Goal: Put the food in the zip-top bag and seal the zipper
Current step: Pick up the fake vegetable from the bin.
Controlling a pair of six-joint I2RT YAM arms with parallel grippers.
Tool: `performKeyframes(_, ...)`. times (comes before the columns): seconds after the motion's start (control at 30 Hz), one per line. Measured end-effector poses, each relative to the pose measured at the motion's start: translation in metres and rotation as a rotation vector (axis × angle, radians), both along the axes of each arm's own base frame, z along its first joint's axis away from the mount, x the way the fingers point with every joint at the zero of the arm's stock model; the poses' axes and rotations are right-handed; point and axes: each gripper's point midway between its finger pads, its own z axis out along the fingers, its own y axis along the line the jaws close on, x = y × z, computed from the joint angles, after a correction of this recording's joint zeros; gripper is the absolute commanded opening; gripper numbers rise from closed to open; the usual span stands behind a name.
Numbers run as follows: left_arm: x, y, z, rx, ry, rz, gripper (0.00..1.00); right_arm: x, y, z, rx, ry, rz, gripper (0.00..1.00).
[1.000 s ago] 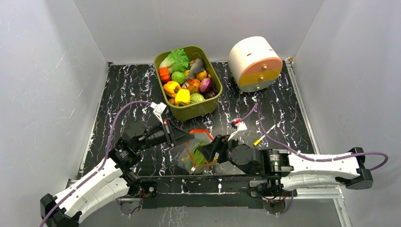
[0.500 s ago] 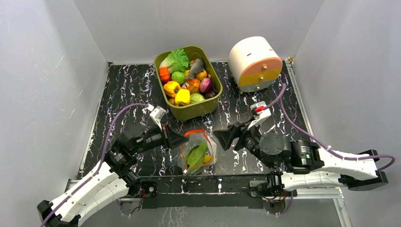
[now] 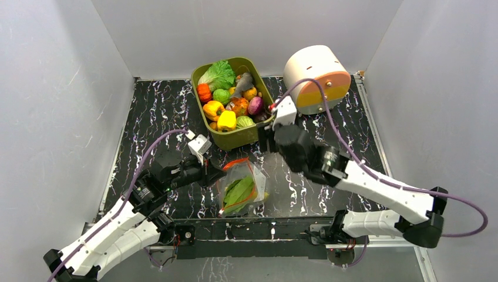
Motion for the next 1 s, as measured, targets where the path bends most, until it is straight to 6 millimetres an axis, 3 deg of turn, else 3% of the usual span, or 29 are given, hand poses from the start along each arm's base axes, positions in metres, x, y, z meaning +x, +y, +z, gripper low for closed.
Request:
performKeyframes(0.17,0.011,0.014,-0.004,0.056,-0.021,0.085,0.00,0.065,-0.017,-0.018,0.003,0.077,-0.111,0.65)
performKeyframes(0.33,0.024,0.033,-0.004,0.095,-0.043,0.212,0.00,0.119,-0.001,-0.023,0.068,0.119,-0.157,0.61)
performKeyframes(0.53,0.035,0.048,0.011,0.092,-0.067,0.325,0.00,0.172,0.011,-0.061,0.106,0.198,-0.241,0.55)
performKeyframes(0.8,0.035,0.053,0.030,0.037,-0.135,0.345,0.00,0.214,0.026,-0.093,0.153,0.261,-0.307,0.59)
performKeyframes(1.0,0.030,0.045,0.021,0.045,-0.119,0.288,0.00,0.231,0.030,-0.118,0.168,0.292,-0.356,0.59)
